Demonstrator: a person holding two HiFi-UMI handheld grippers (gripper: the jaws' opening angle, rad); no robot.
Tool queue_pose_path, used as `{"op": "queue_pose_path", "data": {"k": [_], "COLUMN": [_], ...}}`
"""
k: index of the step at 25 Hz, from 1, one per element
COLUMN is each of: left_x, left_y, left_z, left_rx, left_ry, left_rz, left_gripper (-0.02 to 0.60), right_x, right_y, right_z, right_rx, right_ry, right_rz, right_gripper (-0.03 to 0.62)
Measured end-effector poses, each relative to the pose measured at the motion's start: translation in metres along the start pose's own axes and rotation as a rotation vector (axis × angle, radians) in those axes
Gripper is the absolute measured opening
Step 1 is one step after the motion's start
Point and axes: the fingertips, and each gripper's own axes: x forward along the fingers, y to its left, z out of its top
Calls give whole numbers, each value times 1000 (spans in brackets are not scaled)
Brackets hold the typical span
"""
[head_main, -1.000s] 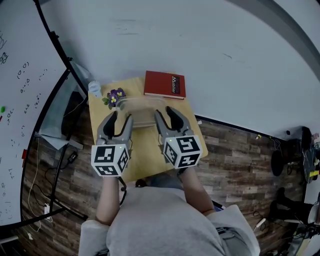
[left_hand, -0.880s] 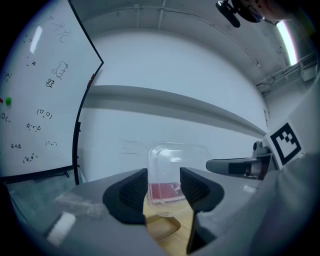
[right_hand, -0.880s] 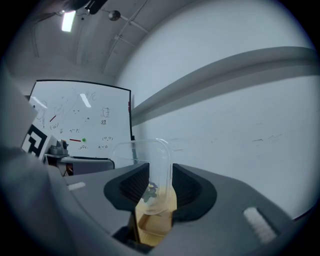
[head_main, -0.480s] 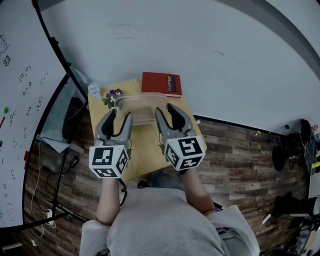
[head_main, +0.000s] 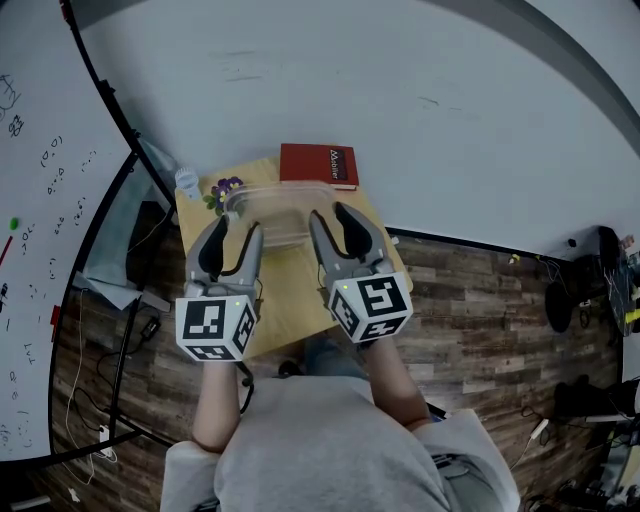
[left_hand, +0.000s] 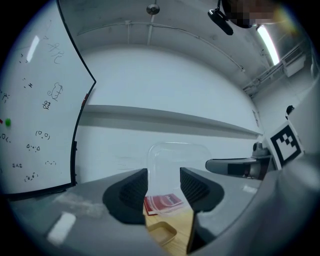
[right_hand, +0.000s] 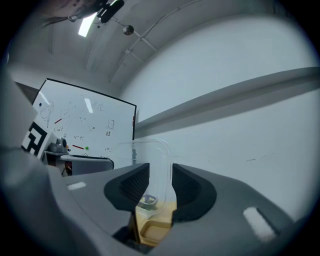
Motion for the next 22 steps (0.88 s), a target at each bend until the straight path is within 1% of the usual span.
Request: {"op": "queue_pose_path", "data": {"k": [5, 12, 22], "left_x": [-5, -10, -11], "left_y": [-1, 0, -1], "left_z": [9, 21, 26], "left_rx": [20, 29, 26], "left_ry": [-27, -57, -77], "left_rz": [-3, -4, -6], "left_gripper": [195, 194, 193], "right_x": [-4, -6, -6], "right_y": [5, 11, 12], "right_z": [10, 23, 31], "right_rx": [-18, -39, -56], "right_ry": [-26, -58, -79], "right_rz": [-2, 4, 6], "right_gripper": [143, 143, 140]}}
